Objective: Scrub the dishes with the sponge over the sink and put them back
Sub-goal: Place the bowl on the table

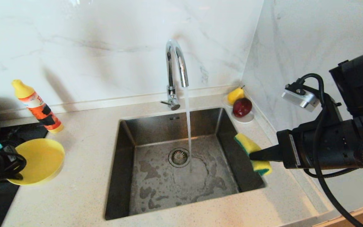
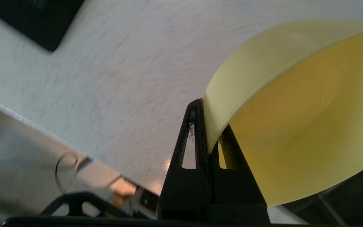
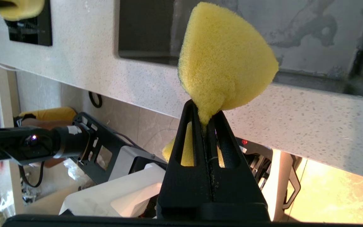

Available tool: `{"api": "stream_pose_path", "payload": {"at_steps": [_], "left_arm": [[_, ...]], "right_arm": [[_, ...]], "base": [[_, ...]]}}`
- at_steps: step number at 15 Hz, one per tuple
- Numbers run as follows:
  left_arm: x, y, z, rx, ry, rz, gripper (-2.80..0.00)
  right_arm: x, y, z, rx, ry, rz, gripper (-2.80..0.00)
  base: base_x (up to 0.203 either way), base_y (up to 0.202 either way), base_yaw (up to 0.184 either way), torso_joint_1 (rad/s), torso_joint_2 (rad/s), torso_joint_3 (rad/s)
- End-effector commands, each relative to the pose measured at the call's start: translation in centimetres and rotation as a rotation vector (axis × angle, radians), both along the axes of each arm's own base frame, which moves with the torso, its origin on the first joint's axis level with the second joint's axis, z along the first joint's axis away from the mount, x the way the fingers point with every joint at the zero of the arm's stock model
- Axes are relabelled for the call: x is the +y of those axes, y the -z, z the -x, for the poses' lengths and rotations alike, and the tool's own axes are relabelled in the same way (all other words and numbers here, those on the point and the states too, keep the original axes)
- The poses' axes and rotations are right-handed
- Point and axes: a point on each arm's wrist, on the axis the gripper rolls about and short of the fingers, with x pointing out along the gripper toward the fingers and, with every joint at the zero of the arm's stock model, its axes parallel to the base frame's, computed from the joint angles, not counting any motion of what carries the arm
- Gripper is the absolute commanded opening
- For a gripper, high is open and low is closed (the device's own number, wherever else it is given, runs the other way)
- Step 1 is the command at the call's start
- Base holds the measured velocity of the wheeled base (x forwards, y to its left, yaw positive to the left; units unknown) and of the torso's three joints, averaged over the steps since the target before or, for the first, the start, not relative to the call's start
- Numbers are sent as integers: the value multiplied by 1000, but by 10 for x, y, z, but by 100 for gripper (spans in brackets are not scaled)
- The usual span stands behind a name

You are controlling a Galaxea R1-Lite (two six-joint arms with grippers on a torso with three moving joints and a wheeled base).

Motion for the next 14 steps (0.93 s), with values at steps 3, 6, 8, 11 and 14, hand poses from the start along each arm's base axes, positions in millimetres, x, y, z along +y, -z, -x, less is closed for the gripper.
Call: {"api": "stream_pose_path", "payload": {"at_steps": [3,6,8,11,14], "left_arm": [[16,40,-3,154,-64,79,-280],[27,63,-8,169,-113,98,-280],[33,75,-14,183,-124,107,-280],[39,89,-18,221,-129,149,-280],[44,97,-20,226,-127,210,-280]], "right_arm": [[2,2,-2,12,-1,2,-280],[1,1,-1,9,-1,1,-280],[1,1,0,6,-2,0,-280],[0,-1,1,2,-2,-4,-280],[0,0,1,4,-1,-3,-280]], "base": [[0,0,0,0,0,0],[0,0,0,0,0,0],[0,0,0,0,0,0],[0,0,0,0,0,0],[0,0,0,0,0,0]]}}
